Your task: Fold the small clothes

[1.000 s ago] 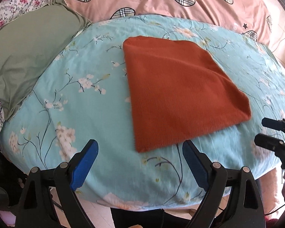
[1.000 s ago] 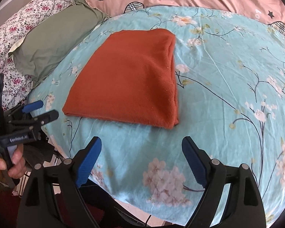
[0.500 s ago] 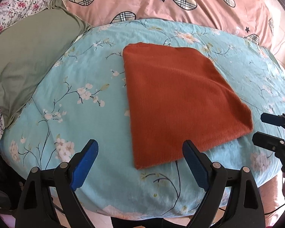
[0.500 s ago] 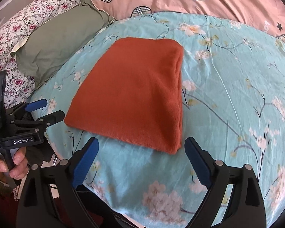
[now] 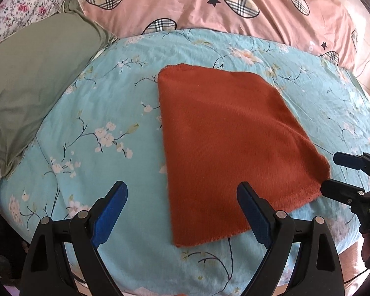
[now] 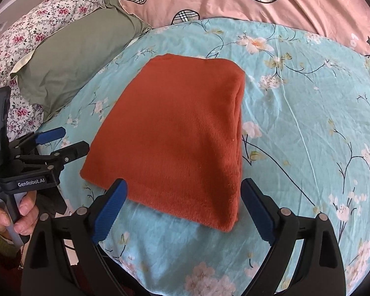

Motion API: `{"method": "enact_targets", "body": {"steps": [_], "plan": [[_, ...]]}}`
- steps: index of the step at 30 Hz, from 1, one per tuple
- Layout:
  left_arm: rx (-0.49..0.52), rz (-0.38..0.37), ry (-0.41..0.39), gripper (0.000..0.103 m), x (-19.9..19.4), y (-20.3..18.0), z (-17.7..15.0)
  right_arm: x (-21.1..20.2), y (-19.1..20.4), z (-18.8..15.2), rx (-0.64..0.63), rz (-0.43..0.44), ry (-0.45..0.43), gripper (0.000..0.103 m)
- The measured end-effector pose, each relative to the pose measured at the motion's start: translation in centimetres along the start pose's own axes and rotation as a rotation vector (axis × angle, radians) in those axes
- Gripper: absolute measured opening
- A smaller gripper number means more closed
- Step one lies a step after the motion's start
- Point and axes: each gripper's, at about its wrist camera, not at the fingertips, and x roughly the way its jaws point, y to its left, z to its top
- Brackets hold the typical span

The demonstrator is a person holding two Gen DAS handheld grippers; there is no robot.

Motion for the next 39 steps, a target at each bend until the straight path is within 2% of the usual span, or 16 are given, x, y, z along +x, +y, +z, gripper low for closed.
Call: {"method": "enact_targets", "body": {"steps": [22, 39], "plan": [[0.035, 0.019, -0.023, 0.091, -0.1, -1.1, 0.9, 0.5, -0.2, 2.4, 0.033, 0.025, -0.013, 0.093], [0.047, 0.018, -0.023, 0.091, 0.3, -1.3, 1.0, 1.4, 0.4, 2.4, 0.034, 0.024, 0.006, 0.094]]}}
